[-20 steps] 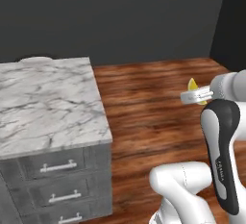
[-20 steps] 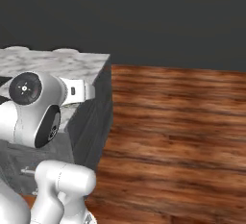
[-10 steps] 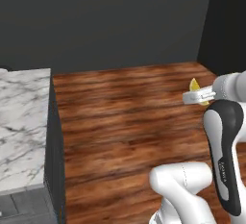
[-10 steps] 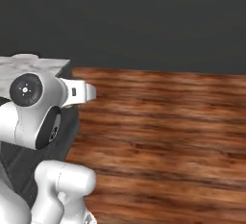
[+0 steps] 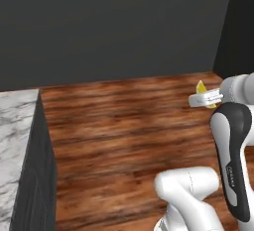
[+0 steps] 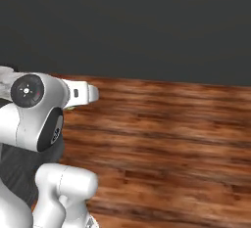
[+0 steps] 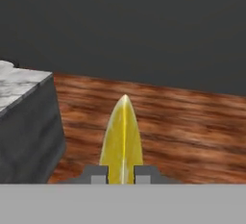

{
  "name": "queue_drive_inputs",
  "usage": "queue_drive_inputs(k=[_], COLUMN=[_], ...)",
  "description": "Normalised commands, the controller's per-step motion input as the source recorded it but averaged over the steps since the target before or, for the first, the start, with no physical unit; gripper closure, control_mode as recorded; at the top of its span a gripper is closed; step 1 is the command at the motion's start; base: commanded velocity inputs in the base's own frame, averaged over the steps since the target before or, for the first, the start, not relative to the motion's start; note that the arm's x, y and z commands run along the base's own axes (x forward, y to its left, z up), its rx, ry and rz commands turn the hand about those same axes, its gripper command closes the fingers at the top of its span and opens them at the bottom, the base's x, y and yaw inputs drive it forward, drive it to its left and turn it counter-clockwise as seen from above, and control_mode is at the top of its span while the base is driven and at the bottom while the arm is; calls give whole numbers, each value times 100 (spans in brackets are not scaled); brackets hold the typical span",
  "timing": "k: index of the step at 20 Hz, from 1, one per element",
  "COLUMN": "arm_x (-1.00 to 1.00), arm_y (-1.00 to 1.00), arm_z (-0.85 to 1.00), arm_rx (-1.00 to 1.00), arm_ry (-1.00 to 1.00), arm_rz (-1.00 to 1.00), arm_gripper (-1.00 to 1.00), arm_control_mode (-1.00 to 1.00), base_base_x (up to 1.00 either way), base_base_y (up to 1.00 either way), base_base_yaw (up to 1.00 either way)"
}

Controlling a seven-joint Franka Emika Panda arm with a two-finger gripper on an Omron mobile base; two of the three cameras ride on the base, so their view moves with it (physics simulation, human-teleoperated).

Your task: Take the lemon wedge from the fridge and place it on the plate with fish on the dining counter.

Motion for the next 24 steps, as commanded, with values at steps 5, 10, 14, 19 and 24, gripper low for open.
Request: queue_drive_inputs(k=[5, 10, 14, 19, 24], arm_x=[0, 0, 0, 0, 0], arm_y=[0, 0, 0, 0, 0], arm_z=[0, 0, 0, 0, 0], arm_rx=[0, 0, 0, 0, 0], arm_ry=[0, 0, 0, 0, 0], arm_rz=[0, 0, 0, 0, 0], arm_gripper=[100, 100, 100, 100, 100], arm_control_mode=[100, 100, 100, 100, 100], base_base_x=[100, 100, 100, 100, 100], base_base_y=[-20, -14, -25, -37, -20], base_base_yaw=[37, 49, 46, 41, 48])
